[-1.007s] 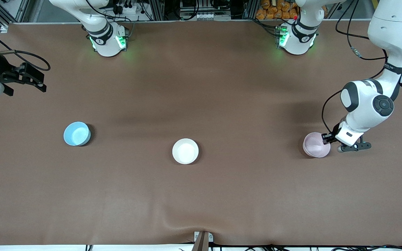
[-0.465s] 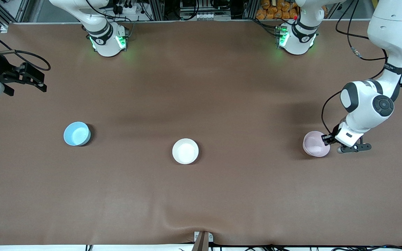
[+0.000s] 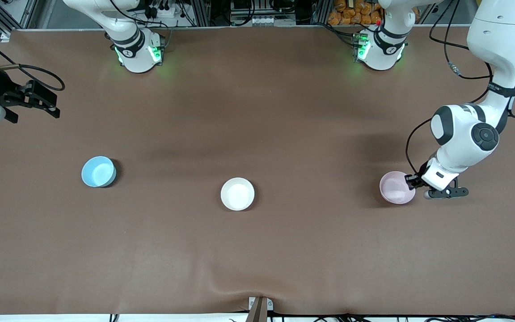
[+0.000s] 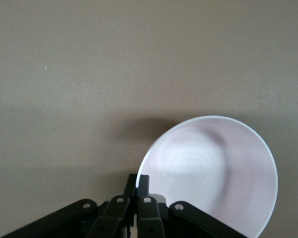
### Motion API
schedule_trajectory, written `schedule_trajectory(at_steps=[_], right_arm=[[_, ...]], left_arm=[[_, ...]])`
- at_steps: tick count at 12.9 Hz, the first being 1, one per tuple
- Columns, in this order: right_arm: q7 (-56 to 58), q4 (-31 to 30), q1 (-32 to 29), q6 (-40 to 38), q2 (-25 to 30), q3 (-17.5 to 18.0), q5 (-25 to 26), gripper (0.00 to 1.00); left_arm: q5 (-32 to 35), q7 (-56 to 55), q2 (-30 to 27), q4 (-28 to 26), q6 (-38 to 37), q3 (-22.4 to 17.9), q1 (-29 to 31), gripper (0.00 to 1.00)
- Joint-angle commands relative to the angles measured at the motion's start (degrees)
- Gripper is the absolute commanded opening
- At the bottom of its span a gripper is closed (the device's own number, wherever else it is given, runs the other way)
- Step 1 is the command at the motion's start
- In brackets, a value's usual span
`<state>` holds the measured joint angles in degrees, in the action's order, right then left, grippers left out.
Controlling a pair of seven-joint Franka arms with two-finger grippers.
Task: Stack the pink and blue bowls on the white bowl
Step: 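Lift the pink bowl and carry it over the white bowl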
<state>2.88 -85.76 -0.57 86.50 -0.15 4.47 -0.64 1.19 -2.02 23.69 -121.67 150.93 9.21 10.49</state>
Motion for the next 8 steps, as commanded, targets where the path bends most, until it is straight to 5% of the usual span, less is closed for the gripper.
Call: schedule_trajectory(at_steps=[1,8], right_arm=[[0.81,1.47,-0.83,-0.89,-0.64,0.37,-0.68,1.0],[0.81,1.47,-0.92,-0.89,-0.64,0.36,-0.68,1.0]], left_arm=[[-0.49,0.09,-2.77,0.38,-4.05,1.07,0.06,0.0],[-0.49,-8.24,-4.09,11.71,-22.15,6.78,-0.03,0.0]])
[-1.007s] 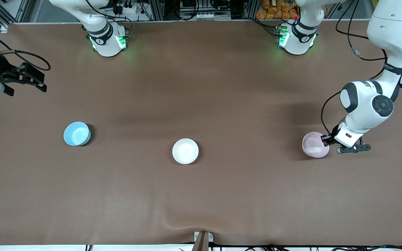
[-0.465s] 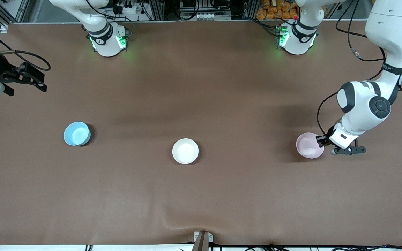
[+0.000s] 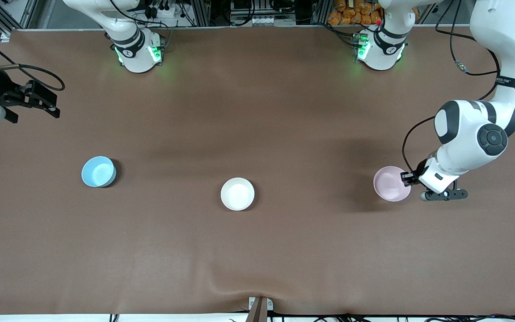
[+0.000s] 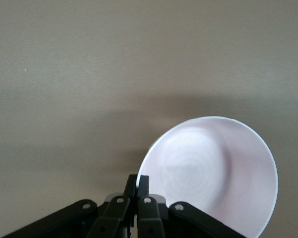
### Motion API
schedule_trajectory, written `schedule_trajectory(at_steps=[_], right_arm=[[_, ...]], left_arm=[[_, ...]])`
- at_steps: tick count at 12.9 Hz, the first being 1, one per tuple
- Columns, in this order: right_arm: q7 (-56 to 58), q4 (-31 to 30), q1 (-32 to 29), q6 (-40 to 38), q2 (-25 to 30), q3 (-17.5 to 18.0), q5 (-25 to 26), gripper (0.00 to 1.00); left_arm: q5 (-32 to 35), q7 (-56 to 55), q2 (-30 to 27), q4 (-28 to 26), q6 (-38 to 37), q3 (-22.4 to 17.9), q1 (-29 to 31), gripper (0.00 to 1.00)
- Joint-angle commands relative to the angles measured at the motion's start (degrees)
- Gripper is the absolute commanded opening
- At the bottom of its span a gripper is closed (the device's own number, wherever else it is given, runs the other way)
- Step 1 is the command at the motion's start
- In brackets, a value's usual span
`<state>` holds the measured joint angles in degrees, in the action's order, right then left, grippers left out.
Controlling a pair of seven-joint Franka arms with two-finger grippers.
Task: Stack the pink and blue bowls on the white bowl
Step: 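Lift the pink bowl and carry it over the white bowl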
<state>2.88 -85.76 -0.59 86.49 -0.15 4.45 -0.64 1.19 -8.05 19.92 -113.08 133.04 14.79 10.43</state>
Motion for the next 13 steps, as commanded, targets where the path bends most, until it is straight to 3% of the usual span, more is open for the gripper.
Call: schedule_trajectory(at_steps=[1,13], right_arm=[[0.81,1.47,-0.9,-0.88,-0.64,0.29,-0.67,1.0],[0.81,1.47,-1.16,-0.88,-0.64,0.38,-0.67,1.0]], left_arm=[[-0.49,-3.62,-0.23,4.69,-6.46,1.81,0.03,0.0],[-0.49,-6.63,-0.23,15.86,-20.71,2.96,-1.29,0.0]])
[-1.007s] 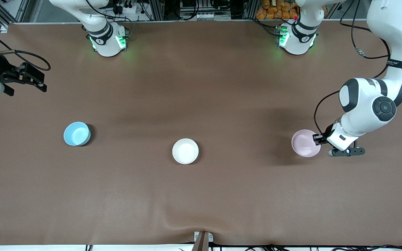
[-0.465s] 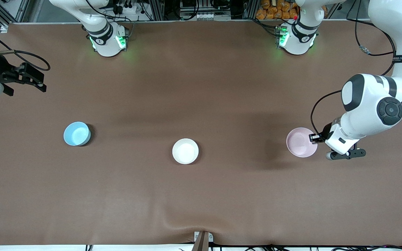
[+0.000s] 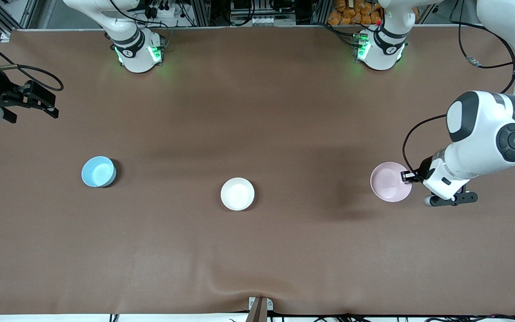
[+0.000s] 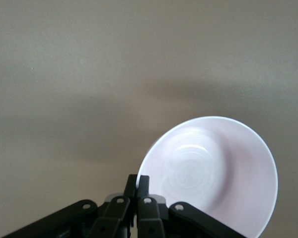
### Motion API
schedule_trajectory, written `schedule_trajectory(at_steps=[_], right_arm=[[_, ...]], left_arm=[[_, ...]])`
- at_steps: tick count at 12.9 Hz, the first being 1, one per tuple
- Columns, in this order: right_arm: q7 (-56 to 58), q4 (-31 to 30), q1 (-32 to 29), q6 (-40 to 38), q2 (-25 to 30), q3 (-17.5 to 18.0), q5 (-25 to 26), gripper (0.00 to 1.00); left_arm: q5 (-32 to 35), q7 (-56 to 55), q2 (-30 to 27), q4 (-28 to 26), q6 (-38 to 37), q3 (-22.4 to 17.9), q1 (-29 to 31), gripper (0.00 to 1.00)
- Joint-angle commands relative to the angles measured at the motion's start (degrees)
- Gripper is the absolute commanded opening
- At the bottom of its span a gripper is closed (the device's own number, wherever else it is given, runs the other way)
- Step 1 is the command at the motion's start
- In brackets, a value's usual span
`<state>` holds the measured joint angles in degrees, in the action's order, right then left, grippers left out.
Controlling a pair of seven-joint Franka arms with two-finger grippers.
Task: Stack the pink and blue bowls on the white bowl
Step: 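Lift the pink bowl and carry it over the white bowl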
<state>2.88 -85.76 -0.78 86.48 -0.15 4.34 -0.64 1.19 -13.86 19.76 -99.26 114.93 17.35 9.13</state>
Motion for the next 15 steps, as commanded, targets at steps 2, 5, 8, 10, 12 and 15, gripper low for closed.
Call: schedule_trajectory(at_steps=[2,5,8,10,12,15], right_arm=[[0.81,1.47,-0.98,-0.88,-0.64,0.49,-0.67,1.0],[0.81,1.47,-1.06,-0.88,-0.64,0.49,-0.67,1.0],[0.81,1.47,-1.06,-0.79,-0.64,0.4,-0.67,1.0],[0.81,1.47,-1.06,-0.79,-0.64,0.4,-0.67,1.0],[0.81,1.47,-1.06,-0.88,-0.64,0.4,-0.67,1.0],[0.81,1.47,-1.06,-0.88,-0.64,0.4,-0.67,1.0]], left_arm=[[-0.49,-0.82,-0.08,3.54,-4.26,0.49,0.01,0.0],[-0.49,-0.91,-0.08,4.85,-4.97,0.85,0.01,0.0],[-0.75,-1.0,-0.08,7.75,-7.25,0.93,-0.68,0.0],[-1.01,-3.35,-0.08,8.9,-8.4,1.11,-1.83,0.0],[-1.1,-7.3,-0.08,9.52,-8.49,1.99,-3.76,0.0],[-1.19,-15.21,0.97,11.79,-8.49,1.99,-9.11,0.0]])
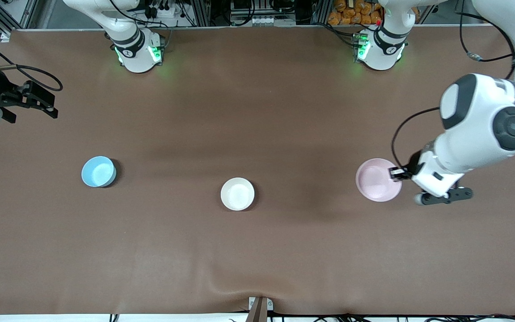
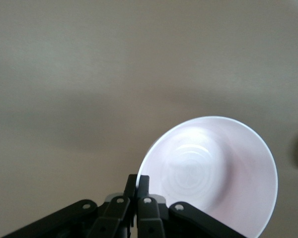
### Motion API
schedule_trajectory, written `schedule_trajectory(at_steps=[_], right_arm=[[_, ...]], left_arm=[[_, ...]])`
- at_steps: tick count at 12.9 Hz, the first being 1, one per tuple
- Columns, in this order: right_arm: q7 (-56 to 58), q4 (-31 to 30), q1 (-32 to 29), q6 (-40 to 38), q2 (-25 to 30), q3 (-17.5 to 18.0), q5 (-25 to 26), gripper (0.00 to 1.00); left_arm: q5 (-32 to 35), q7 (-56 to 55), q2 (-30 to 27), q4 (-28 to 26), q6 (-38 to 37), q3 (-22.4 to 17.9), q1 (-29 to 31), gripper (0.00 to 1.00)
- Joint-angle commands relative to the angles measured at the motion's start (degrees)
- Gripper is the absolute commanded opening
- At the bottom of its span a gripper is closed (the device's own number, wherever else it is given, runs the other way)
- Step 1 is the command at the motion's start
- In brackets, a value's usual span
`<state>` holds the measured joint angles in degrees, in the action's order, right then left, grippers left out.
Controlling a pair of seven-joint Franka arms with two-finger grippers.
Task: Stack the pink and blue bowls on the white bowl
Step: 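Lift the pink bowl and carry it over the white bowl, then lower the pink bowl into the white bowl and open the left gripper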
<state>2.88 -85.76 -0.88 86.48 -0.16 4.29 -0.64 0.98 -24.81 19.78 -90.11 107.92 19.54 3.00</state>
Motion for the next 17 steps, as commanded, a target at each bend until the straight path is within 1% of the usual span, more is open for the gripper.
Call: schedule_trajectory(at_steps=[1,3,6,7,10,12,13,16,17], right_arm=[[0.81,1.47,-0.96,-0.96,-0.63,0.45,-0.67,1.0],[0.81,1.47,-0.96,-0.87,-0.63,0.45,-0.67,1.0],[0.9,1.47,-0.96,-0.87,-0.63,0.45,-0.67,1.0],[0.81,1.47,-0.96,-0.87,-0.63,0.45,-0.67,1.0],[0.81,1.47,-0.96,-0.7,-0.63,0.45,-0.67,1.0],[0.81,1.47,-0.96,-0.78,-0.63,0.45,-0.67,1.0],[0.81,1.47,-0.96,-0.78,-0.63,0.45,-0.67,1.0],[0.81,1.47,-0.87,-0.78,-0.63,0.45,-0.67,1.0],[0.81,1.47,-0.96,-0.7,-0.63,0.54,-0.67,1.0]], left_arm=[[-0.89,-6.98,1.74,3.01,-1.49,-0.2,-4.91,0.0],[-0.8,-12.6,4.28,5.54,-1.31,-0.2,-8.87,0.0],[-0.54,-20.95,9.99,10.2,0.44,-0.46,-15.63,0.0],[-0.45,-23.07,11.75,11.09,2.27,-0.81,-17.92,0.0],[-0.54,-28.78,16.5,11.62,12.02,-0.9,-22.59,0.0],[-0.36,-30.63,20.28,14.07,15.9,-1.43,-25.92,0.0],[-0.36,-31.86,21.77,15.39,17.22,-3.0,-28.29,0.0],[-0.54,-32.66,25.29,16.28,23.89,-11.07,-37.34,0.0],[-0.54,-33.45,26.44,16.63,26.09,-13.1,-39.8,0.0]])
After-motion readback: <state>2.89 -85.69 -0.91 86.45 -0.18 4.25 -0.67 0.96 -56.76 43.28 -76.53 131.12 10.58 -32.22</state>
